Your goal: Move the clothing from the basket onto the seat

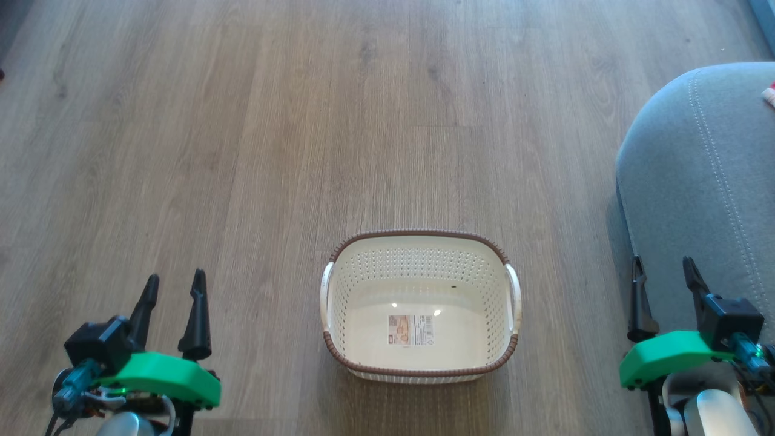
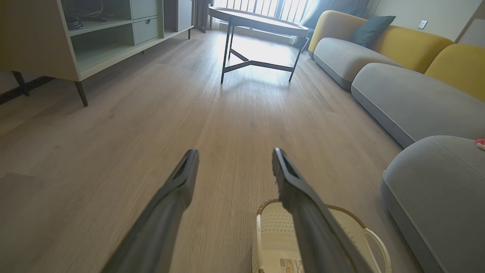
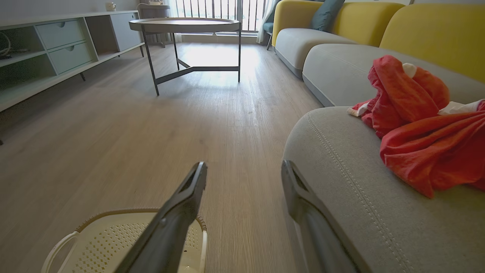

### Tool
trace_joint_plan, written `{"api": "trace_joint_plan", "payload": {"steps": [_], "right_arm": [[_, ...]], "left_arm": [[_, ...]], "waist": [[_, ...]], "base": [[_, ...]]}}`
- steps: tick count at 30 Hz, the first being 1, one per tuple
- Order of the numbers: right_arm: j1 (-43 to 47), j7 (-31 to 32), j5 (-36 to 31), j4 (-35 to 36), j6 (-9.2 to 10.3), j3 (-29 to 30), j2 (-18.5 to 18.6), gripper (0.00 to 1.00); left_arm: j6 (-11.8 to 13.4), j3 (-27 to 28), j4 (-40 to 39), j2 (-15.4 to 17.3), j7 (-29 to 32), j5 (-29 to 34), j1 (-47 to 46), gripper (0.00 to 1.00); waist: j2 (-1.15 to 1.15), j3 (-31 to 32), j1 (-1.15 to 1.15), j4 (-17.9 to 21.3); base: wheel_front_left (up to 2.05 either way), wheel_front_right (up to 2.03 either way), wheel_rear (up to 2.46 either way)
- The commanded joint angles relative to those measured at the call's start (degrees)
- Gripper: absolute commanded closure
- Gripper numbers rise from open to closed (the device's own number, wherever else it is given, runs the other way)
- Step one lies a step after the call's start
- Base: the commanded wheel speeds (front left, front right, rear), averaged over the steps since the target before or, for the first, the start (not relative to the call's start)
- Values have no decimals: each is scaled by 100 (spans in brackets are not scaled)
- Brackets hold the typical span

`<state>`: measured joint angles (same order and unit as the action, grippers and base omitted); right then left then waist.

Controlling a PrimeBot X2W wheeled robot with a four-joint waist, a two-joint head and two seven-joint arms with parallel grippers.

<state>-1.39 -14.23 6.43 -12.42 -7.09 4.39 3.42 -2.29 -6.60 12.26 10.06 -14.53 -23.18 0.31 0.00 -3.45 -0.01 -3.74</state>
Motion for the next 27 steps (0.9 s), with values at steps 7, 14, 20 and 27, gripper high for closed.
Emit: {"api": "trace_joint_plan", "payload": {"steps": [7, 14, 20, 27], "right_arm": [[-45, -76, -44, 222, -40, -57, -5, 0], [-33, -76, -25, 216, -40, -29, -18, 0], [58, 4, 5, -47, 0, 74, -24, 100], [102, 83, 240, -431, -1, 86, -44, 100]], "left_arm": [[-113, 294, -178, -25, -47, 115, -152, 0], [-191, 287, -122, -32, -47, 104, -136, 0], [-189, -1, 109, -90, 5, 77, 0, 100], [-198, 2, 450, -198, 82, -116, 128, 100]], "waist": [[0, 36, 1, 42], [0, 42, 1, 67], [0, 47, 1, 76], [0, 55, 1, 86]], "base": [[0, 0, 0], [0, 0, 0], [0, 0, 0], [0, 0, 0]]}}
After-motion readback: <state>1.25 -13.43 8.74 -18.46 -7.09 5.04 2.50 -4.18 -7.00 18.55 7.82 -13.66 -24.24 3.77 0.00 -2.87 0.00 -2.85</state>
